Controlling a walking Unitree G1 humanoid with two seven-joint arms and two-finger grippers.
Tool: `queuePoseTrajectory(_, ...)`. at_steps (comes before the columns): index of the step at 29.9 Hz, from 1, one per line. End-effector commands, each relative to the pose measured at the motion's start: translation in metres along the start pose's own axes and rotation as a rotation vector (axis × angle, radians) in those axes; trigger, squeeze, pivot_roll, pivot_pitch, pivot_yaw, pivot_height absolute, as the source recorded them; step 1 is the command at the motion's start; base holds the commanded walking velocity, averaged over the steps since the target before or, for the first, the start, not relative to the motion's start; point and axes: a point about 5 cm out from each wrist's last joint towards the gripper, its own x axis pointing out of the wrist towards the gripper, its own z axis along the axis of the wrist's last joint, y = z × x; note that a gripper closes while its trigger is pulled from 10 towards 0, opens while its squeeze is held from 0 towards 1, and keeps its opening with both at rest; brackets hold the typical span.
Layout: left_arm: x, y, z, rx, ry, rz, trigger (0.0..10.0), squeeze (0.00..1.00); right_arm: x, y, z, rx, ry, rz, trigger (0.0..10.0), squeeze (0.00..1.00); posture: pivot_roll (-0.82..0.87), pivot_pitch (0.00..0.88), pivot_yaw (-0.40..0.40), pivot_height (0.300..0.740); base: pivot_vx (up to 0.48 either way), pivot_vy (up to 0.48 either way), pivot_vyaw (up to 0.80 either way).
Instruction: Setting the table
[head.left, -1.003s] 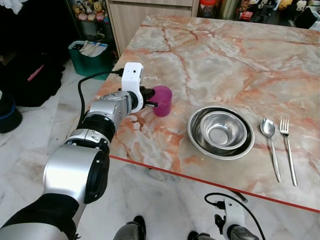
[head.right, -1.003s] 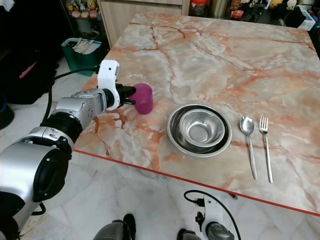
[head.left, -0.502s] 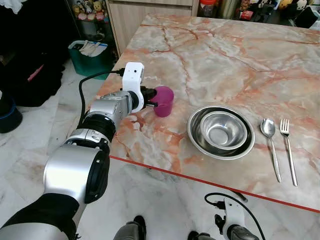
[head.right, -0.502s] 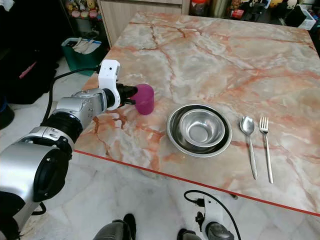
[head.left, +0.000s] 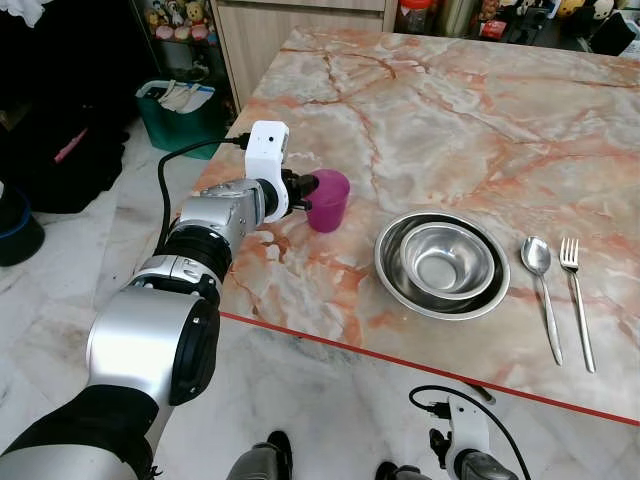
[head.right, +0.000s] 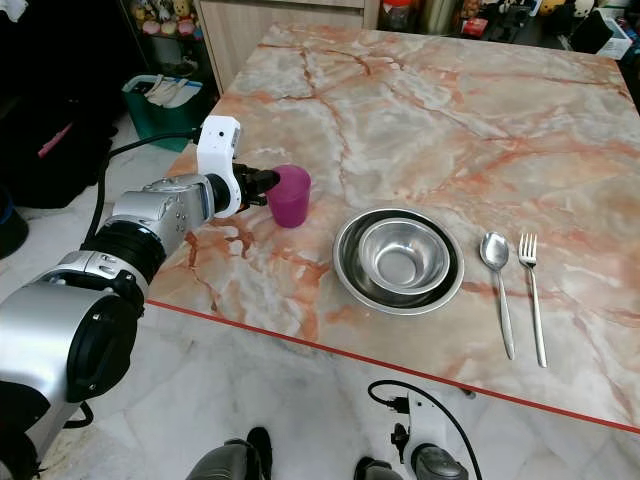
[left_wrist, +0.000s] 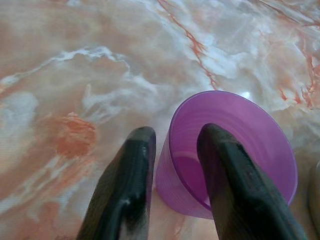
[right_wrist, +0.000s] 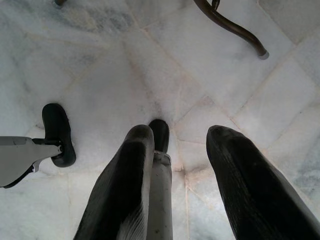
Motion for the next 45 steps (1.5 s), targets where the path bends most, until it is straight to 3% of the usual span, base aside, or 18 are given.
queuePoseTrajectory(1,0.001,-0.003,0.008,0.018,-0.009,-0.006,10.0,0.00,-0.001,0.001,-0.009,0.008,0.031,-0.001,10.0,0.00,0.04,0.183,0.047,0.740,0.000,0.000,0.00)
queuePoseTrajectory(10,-0.006,0.008,0.027,-0.009,-0.089,0.043,10.0,0.00,-0.001,0.001,-0.009,0.006,0.031,0.000,10.0,0.00,0.04,0.183,0.047,0.740,0.000,0.000,0.00)
queuePoseTrajectory(15,-0.014,0.018,0.046,-0.030,-0.188,0.085,10.0,0.00,-0.001,0.000,-0.009,0.004,0.031,0.001,10.0,0.00,0.05,0.184,0.042,0.740,0.000,0.000,0.00)
queuePoseTrajectory(19,-0.032,0.041,0.069,-0.028,-0.342,0.203,10.0,0.00,-0.001,0.000,-0.009,0.004,0.030,0.001,10.0,0.00,0.05,0.184,0.042,0.740,0.000,0.000,0.00)
queuePoseTrajectory(21,-0.047,0.061,0.078,0.053,-0.414,0.335,10.0,0.00,-0.001,0.000,-0.009,0.003,0.030,0.000,10.0,0.00,0.05,0.181,0.036,0.740,0.000,0.000,0.00)
queuePoseTrajectory(26,-0.082,0.102,0.078,0.246,-0.448,0.589,10.0,0.00,-0.001,0.000,-0.008,0.001,0.031,0.001,10.0,0.00,0.06,0.182,0.032,0.740,0.000,0.000,0.00)
queuePoseTrajectory(27,-0.095,0.121,0.068,0.295,-0.412,0.685,10.0,0.00,-0.001,0.000,-0.008,-0.002,0.032,0.004,10.0,0.00,0.06,0.181,0.032,0.740,0.000,0.000,0.00)
queuePoseTrajectory(31,-0.114,0.145,0.047,0.367,-0.347,0.794,10.0,0.00,-0.001,0.001,-0.008,-0.002,0.031,0.006,10.0,0.00,0.06,0.181,0.034,0.740,0.000,0.000,0.00)
queuePoseTrajectory(32,-0.126,0.160,0.028,0.421,-0.278,0.868,10.0,0.00,-0.001,0.000,-0.008,-0.002,0.031,0.005,10.0,0.00,0.06,0.182,0.034,0.740,0.000,0.000,0.00)
queuePoseTrajectory(33,-0.126,0.160,0.028,0.421,-0.278,0.868,10.0,0.00,-0.001,0.000,-0.008,-0.002,0.031,0.005,10.0,0.00,0.06,0.182,0.034,0.740,0.000,0.000,0.00)
queuePoseTrajectory(35,-0.140,0.175,0.001,0.511,-0.168,0.951,10.0,0.00,-0.001,0.000,-0.009,-0.001,0.031,0.005,10.0,0.00,0.06,0.182,0.035,0.740,0.000,0.000,0.00)
queuePoseTrajectory(36,-0.140,0.175,0.001,0.511,-0.168,0.951,10.0,0.00,-0.001,0.000,-0.009,-0.001,0.031,0.005,10.0,0.00,0.06,0.182,0.035,0.740,0.000,0.000,0.00)
queuePoseTrajectory(37,-0.151,0.185,-0.022,0.536,-0.093,0.989,10.0,0.00,-0.001,0.000,-0.009,-0.001,0.032,0.005,10.0,0.00,0.06,0.182,0.035,0.740,0.000,0.000,0.00)
queuePoseTrajectory(39,-0.151,0.185,-0.022,0.536,-0.093,0.989,10.0,0.00,-0.001,0.000,-0.009,-0.001,0.032,0.005,10.0,0.00,0.06,0.182,0.035,0.740,0.000,0.000,0.00)
queuePoseTrajectory(40,-0.157,0.189,-0.033,0.543,-0.064,1.015,10.0,0.00,-0.001,0.000,-0.009,-0.002,0.033,0.006,10.0,0.00,0.06,0.180,0.035,0.740,0.000,0.000,0.00)
queuePoseTrajectory(41,-0.172,0.198,-0.063,0.537,0.016,1.090,10.0,0.00,-0.001,0.001,-0.009,-0.003,0.034,0.007,10.0,0.00,0.06,0.177,0.035,0.740,0.000,0.000,0.00)
queuePoseTrajectory(42,-0.172,0.198,-0.063,0.537,0.016,1.090,10.0,0.00,-0.001,0.001,-0.009,-0.003,0.034,0.007,10.0,0.00,0.06,0.177,0.035,0.740,0.000,0.000,0.00)
queuePoseTrajectory(45,-0.192,0.205,-0.102,0.490,0.120,1.182,10.0,0.00,-0.001,0.001,-0.009,-0.003,0.034,0.009,10.0,0.00,0.06,0.172,0.037,0.740,0.000,0.000,0.00)
